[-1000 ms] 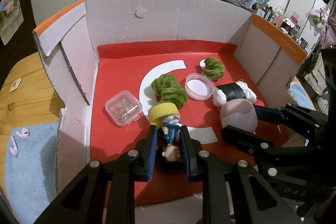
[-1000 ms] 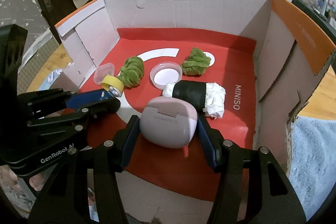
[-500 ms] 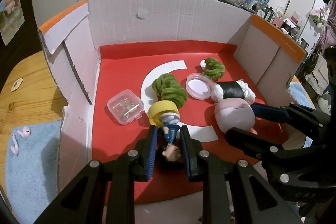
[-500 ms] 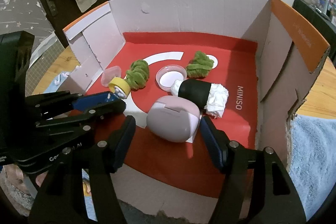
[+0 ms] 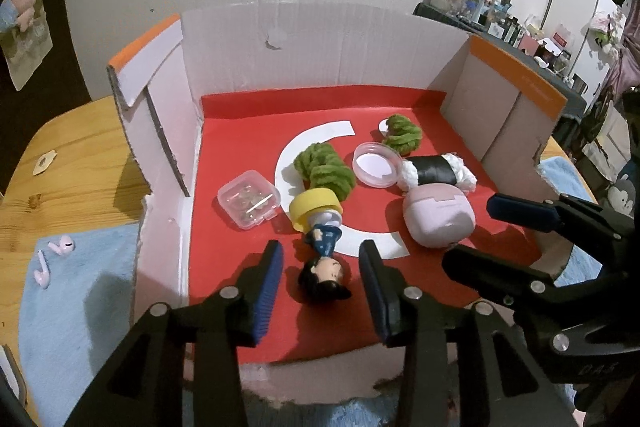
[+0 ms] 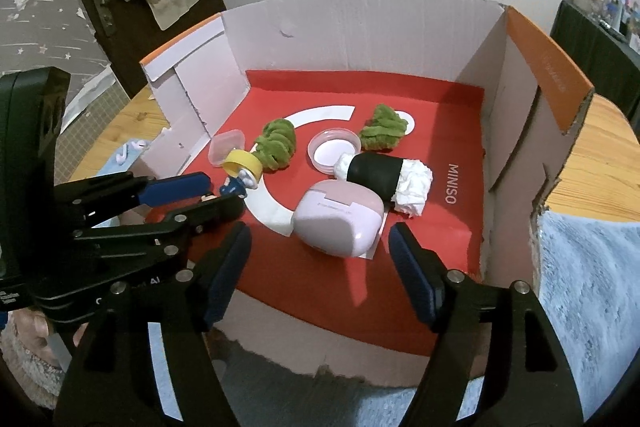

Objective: Organize objects
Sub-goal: 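Lower the doll and pink case onto the red floor and open both grippers, then withdraw both grippers back over the towel toward the remaining items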

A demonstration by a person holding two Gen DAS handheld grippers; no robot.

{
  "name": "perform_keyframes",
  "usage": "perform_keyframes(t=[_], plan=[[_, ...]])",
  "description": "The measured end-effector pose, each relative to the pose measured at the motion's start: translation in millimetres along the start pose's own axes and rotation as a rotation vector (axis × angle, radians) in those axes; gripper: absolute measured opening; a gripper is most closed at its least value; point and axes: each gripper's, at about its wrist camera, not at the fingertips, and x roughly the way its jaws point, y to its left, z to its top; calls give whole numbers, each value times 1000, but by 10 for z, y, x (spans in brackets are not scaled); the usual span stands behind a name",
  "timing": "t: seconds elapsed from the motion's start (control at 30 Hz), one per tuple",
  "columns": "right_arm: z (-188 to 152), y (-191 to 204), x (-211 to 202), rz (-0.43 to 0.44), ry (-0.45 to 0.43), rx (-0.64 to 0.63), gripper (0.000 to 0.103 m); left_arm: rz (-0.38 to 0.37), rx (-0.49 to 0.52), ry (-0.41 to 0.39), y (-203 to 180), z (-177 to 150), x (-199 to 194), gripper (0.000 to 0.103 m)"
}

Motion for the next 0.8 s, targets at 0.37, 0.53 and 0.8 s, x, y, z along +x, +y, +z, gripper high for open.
perform_keyframes(t=[0.37, 0.53, 0.8], plan=[[-69, 70, -183, 6, -33, 1, 82, 14, 8, -34, -46, -65, -186, 55], [-101, 84, -262, 6, -49, 11, 82, 17, 4, -53, -55, -84, -273, 62], [-163, 145, -372, 8, -70, 10, 91, 24, 6, -73, -74, -148, -381, 70]])
